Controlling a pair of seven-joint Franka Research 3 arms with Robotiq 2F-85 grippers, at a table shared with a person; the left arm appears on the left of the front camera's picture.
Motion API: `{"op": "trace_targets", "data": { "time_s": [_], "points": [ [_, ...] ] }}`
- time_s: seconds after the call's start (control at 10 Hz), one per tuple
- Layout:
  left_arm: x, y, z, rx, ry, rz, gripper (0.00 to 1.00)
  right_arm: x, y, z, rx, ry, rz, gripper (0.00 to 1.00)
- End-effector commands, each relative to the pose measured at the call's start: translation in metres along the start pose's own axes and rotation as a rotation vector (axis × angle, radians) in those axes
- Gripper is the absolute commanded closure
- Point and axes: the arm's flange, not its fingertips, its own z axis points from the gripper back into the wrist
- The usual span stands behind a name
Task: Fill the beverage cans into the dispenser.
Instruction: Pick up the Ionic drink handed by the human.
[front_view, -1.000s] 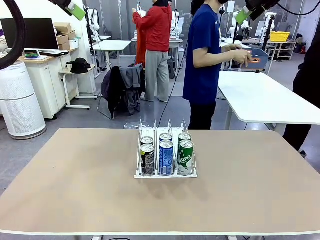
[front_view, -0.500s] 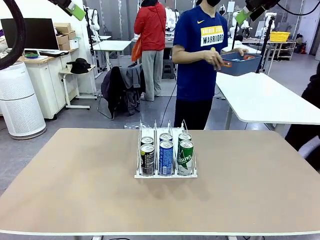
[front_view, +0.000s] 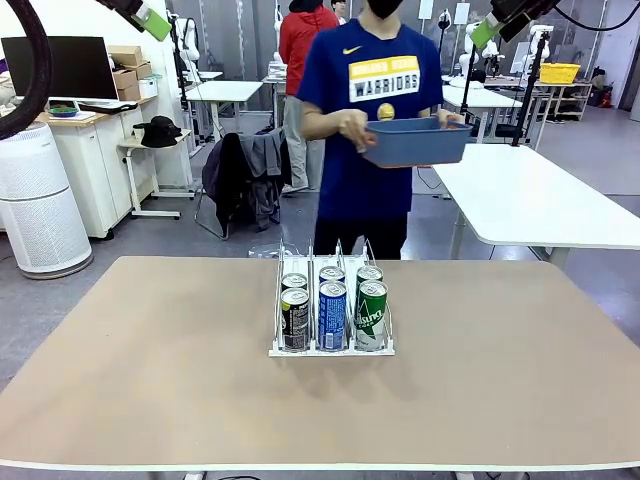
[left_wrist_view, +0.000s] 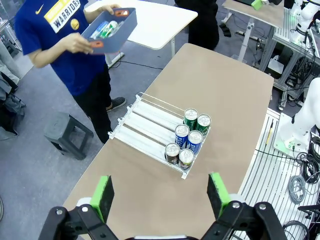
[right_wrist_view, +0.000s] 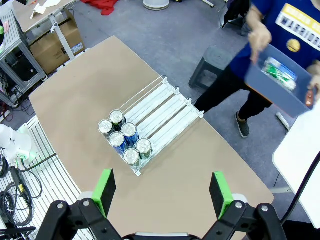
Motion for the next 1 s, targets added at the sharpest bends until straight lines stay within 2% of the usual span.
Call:
{"op": "trace_targets", "data": {
  "time_s": [0.0, 0.9],
  "points": [
    [-0.0005, 0.0004, 0.0014, -0.001, -0.006, 0.002, 0.0, 0.0003, 0.0007, -0.0004, 0.016, -0.011, -0.013, 0.0],
    [-0.0005, 0.0004, 0.0014, -0.001, -0.006, 0.002, 0.0, 0.0003, 0.0007, -0.0004, 0.016, -0.011, -0.013, 0.0]
  ]
}}
